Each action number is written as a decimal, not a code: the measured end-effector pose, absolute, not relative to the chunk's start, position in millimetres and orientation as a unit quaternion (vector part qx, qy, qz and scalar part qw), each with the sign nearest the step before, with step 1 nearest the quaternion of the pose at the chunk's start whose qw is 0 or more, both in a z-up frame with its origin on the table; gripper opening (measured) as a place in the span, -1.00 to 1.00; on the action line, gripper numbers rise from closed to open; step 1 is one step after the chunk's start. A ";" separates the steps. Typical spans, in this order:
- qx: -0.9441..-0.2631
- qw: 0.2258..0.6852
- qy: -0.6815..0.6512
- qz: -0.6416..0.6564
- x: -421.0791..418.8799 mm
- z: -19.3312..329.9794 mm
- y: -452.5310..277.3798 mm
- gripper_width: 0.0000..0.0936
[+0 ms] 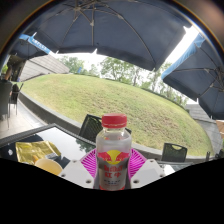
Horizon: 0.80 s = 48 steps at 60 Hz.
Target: Pour water
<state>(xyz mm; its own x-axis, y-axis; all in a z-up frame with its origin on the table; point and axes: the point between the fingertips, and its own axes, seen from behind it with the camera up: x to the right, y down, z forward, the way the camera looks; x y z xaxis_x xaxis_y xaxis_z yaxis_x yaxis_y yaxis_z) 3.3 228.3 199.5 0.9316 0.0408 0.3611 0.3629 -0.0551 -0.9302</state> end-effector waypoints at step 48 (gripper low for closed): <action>-0.804 0.593 -0.046 0.004 38.2 80.2 202.3 0.79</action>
<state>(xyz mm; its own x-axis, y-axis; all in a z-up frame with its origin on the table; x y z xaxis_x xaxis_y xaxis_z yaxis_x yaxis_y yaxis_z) 38.2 202.3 80.2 0.9957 0.0787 0.0493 0.0704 -0.2935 -0.9534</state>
